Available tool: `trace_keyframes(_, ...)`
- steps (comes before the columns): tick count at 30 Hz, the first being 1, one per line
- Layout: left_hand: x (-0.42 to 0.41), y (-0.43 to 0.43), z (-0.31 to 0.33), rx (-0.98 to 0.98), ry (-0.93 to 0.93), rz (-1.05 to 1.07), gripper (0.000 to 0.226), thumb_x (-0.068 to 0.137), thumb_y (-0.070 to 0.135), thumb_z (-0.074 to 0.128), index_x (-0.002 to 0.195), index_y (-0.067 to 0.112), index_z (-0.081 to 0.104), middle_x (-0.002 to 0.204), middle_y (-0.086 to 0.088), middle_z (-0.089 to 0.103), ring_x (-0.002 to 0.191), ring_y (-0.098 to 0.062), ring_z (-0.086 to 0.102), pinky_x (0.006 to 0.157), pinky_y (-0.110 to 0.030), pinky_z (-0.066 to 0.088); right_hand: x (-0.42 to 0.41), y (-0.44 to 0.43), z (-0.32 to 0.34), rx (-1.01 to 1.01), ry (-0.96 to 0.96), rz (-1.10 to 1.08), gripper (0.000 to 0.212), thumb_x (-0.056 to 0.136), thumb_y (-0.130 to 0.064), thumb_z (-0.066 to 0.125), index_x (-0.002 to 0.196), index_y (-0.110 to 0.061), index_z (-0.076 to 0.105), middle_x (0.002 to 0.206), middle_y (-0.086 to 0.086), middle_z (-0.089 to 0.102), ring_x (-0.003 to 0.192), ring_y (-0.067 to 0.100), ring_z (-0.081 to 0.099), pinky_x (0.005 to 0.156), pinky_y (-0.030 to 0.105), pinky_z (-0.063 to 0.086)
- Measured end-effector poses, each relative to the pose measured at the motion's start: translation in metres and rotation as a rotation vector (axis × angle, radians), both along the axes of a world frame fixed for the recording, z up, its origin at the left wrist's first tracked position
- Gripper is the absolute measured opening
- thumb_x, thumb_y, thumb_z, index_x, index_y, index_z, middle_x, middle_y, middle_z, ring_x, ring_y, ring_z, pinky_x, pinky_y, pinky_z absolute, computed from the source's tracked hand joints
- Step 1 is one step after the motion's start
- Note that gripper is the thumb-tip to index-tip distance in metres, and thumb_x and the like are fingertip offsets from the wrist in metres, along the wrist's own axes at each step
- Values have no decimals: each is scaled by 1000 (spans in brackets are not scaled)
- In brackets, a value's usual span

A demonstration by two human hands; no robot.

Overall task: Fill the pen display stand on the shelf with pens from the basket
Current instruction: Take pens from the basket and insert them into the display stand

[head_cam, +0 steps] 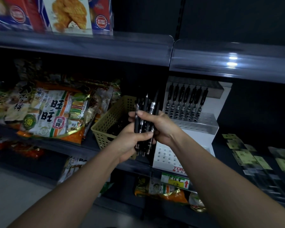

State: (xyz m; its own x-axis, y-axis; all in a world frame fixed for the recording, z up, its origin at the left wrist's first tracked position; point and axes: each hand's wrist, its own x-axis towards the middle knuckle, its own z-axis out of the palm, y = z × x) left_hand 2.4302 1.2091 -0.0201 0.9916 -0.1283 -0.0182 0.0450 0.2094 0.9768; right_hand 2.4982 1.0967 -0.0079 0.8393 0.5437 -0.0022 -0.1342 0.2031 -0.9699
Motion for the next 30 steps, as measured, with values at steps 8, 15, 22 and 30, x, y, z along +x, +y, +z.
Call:
trace_keyframes(8, -5, -6, 0, -81, 104, -117, 26, 79, 26, 61, 91, 3, 60, 77, -9, 64, 60, -22, 65, 53, -32, 55, -13, -12, -1, -47, 7, 62, 28, 78, -24, 69, 100, -8, 70, 104, 13, 72, 86, 24, 69, 86, 39, 53)
trace_keyframes(15, -7, -11, -6, -20, 58, -76, 11, 85, 11, 63, 94, 7, 61, 80, -8, 68, 55, -21, 59, 50, -29, 48, -5, -23, 7, 103, 26, -50, 41, 81, -24, 68, 117, -5, 62, 98, 10, 69, 76, 20, 66, 57, 28, 54)
trace_keyframes(22, -8, -14, -6, 30, 85, -93, 15, 87, 11, 63, 101, 7, 57, 76, -6, 68, 55, -21, 60, 51, -29, 50, -1, -26, 12, 117, -20, -179, 7, 79, -9, 72, 85, -14, 69, 78, 2, 70, 71, 15, 66, 67, 27, 54)
trace_keyframes(30, -17, -9, -13, 8, 133, -136, 17, 79, 12, 67, 90, 6, 56, 72, -6, 63, 51, -18, 56, 47, -27, 47, 7, -28, 18, 12, -62, -256, 11, 81, -18, 73, 89, -13, 68, 87, 1, 71, 76, 10, 66, 69, 21, 48)
